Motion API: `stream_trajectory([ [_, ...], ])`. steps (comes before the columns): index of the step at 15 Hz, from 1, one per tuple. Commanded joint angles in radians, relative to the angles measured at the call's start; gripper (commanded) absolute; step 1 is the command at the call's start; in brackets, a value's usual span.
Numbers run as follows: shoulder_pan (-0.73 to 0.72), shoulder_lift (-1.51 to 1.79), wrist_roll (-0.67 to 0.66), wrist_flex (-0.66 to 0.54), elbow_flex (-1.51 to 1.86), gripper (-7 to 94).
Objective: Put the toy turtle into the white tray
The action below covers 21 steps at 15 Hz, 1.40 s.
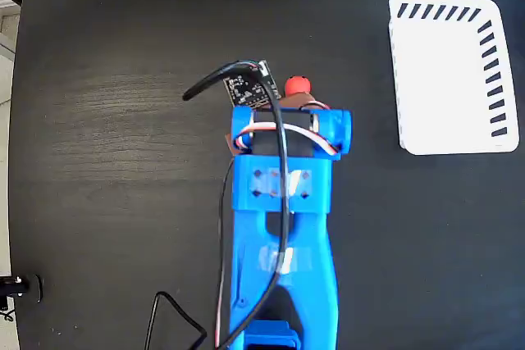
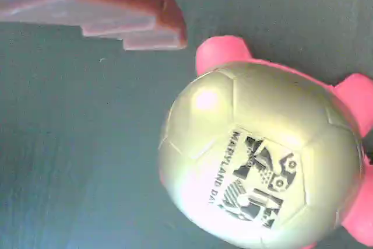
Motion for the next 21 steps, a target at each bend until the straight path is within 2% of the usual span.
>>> stream_trajectory([
  [1,-0.002,0.037,0.023,-0.057,0.029,54],
  [10,0.018,-0.021,0.043,-0.282,0.199,54],
  [21,0.023,-0.095,0.066,-0.42,0.279,53],
])
